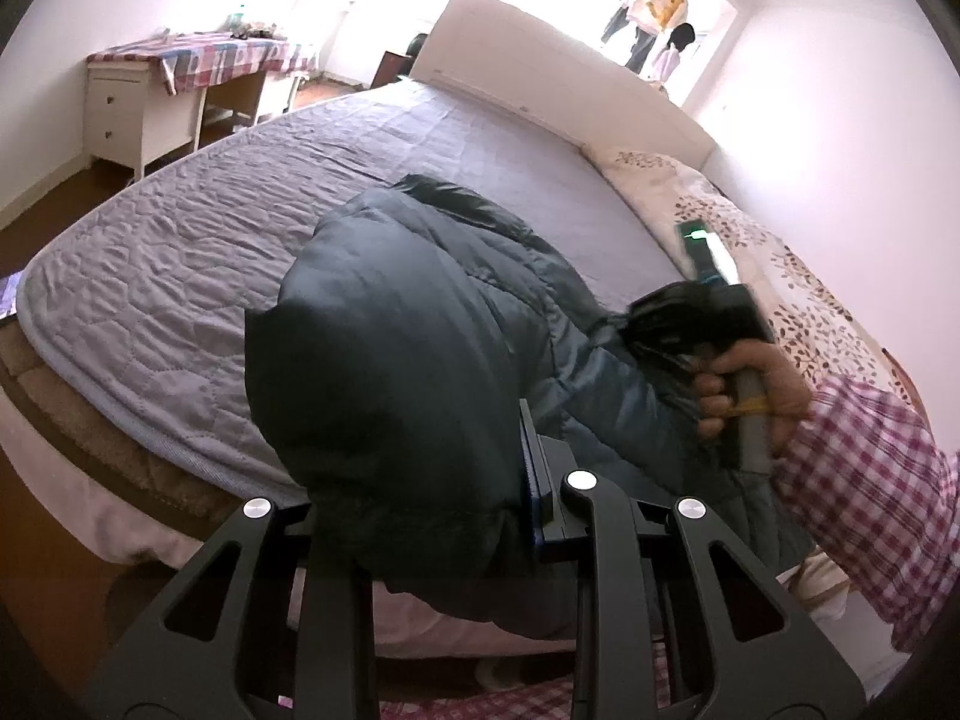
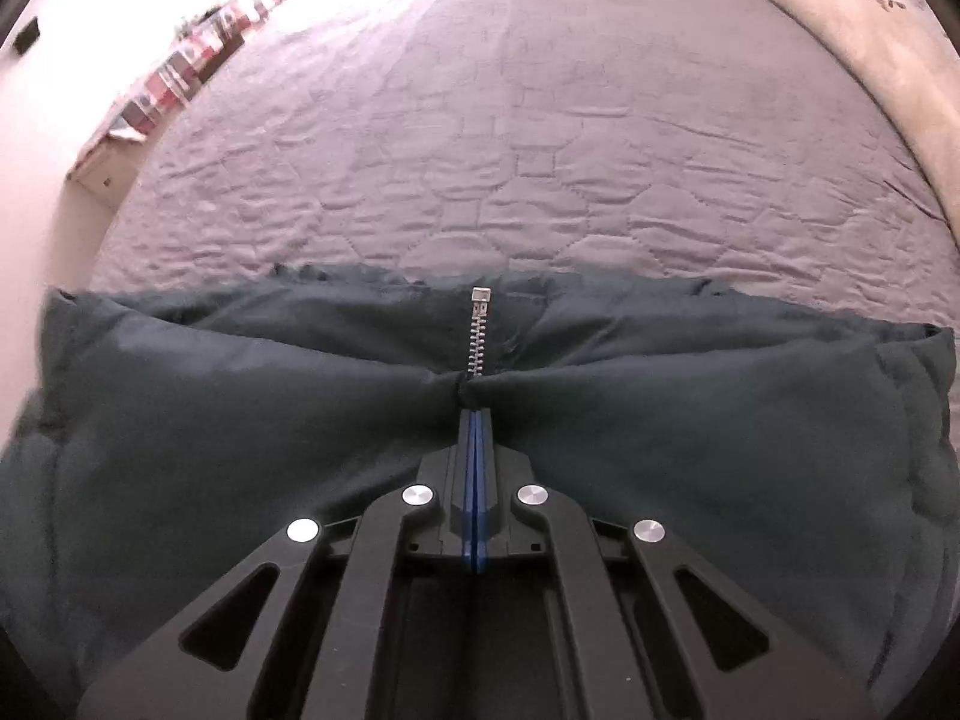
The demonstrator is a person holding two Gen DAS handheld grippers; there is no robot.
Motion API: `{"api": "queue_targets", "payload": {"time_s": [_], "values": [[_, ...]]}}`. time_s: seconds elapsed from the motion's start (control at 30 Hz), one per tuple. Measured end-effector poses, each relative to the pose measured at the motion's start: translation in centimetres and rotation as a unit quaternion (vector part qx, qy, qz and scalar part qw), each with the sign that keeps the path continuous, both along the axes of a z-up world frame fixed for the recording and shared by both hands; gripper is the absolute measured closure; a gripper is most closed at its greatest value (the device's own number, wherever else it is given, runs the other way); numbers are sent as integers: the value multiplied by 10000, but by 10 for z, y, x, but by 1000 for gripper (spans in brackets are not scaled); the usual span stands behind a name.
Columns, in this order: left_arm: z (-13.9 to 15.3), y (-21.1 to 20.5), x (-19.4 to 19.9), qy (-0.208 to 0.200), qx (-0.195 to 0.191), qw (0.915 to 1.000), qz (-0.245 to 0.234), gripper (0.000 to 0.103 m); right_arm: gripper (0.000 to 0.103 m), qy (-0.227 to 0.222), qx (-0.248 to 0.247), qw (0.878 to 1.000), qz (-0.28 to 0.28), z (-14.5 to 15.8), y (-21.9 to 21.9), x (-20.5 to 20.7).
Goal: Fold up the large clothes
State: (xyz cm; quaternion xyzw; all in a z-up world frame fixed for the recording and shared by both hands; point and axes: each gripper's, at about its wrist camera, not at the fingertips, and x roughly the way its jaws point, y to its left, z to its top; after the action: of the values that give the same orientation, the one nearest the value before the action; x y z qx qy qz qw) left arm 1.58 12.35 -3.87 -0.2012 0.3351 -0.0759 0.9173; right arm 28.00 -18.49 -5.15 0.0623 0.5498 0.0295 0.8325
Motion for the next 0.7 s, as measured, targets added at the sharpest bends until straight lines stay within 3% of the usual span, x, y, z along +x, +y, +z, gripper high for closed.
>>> {"api": "queue_targets", "payload": {"time_s": [0.17,0.3,0.43,0.57,0.7], "values": [[9,-5,-4,-121,95,9999,-32,79,103,-557,772,9954,69,44,-27,-59],[21,-13,-8,-295,208,9993,-96,79,103,-713,889,9930,317,61,-32,-125],[37,-24,-12,-486,385,9979,-199,79,103,-754,688,9939,408,57,-40,-194],[60,-46,-19,-794,723,9934,-399,80,103,-813,477,9955,17,49,-69,-243],[79,-72,-25,-1089,1019,9869,-612,80,103,-850,757,9915,-637,42,-125,-267]]}}
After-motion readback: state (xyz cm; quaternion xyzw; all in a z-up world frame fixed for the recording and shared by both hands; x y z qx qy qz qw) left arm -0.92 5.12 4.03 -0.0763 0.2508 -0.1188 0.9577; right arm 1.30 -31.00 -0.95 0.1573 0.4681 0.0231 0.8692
